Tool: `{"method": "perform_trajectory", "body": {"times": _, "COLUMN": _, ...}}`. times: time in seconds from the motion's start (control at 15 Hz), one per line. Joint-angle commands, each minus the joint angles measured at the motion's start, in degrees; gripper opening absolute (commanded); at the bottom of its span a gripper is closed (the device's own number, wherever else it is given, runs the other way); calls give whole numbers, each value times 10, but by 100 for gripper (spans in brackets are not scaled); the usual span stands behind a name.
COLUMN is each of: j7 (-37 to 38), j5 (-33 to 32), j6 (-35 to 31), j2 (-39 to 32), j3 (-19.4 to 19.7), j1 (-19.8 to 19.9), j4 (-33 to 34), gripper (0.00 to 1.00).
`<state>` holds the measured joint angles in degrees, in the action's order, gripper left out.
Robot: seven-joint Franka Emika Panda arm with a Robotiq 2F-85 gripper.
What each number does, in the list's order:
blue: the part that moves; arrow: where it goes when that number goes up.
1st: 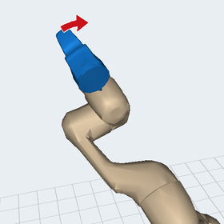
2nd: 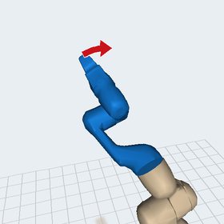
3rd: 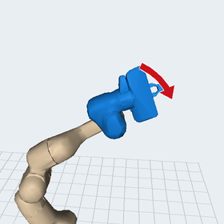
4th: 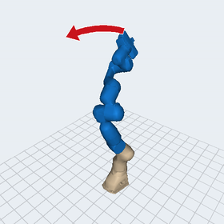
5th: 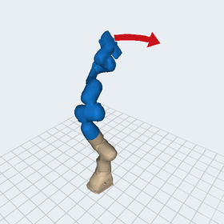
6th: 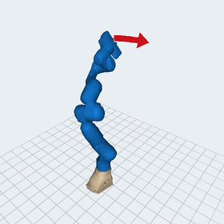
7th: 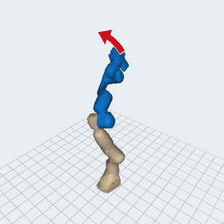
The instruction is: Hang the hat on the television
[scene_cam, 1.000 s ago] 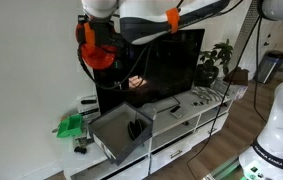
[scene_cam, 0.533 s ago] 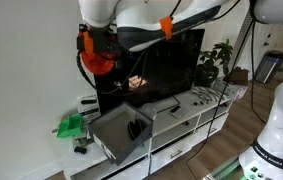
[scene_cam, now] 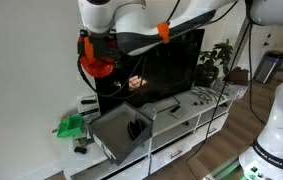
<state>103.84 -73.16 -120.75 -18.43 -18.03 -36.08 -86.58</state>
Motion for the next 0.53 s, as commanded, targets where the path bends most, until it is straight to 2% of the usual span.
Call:
{"method": "perform_trajectory", "body": {"times": 0.0, "j7": 6, "j5": 8, "j6": -19, "j2": -1, "j3": -3, "j1": 6, "j4": 6, "gripper": 39}}
{"method": "perform_trajectory", "body": {"times": 0.47, "j7": 1, "j5": 10, "j6": -32, "j2": -1, "j3": -5, "j1": 5, "j4": 5, "gripper": 88}}
